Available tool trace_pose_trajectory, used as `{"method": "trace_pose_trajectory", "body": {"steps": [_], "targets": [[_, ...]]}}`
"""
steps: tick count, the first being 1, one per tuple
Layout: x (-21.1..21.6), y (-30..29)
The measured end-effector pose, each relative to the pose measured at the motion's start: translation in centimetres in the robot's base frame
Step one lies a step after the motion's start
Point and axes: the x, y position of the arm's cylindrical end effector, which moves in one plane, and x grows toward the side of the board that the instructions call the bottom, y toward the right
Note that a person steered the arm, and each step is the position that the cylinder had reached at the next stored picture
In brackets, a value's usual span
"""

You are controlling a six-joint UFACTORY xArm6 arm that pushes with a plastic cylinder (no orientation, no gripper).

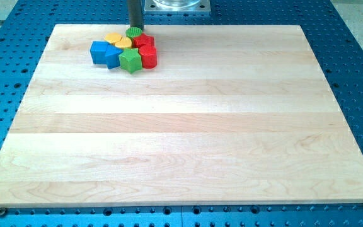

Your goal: Keep red blocks and green circle in a diagonal line

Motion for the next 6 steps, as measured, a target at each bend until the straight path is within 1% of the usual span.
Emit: {"method": "trace_pose_trajectory", "body": {"steps": [2, 3, 4, 5, 6], "targets": [[3.6, 0.8], [3.1, 1.2], [1.9, -5.1], [5.5, -6.6], [9.2, -2.6]]}}
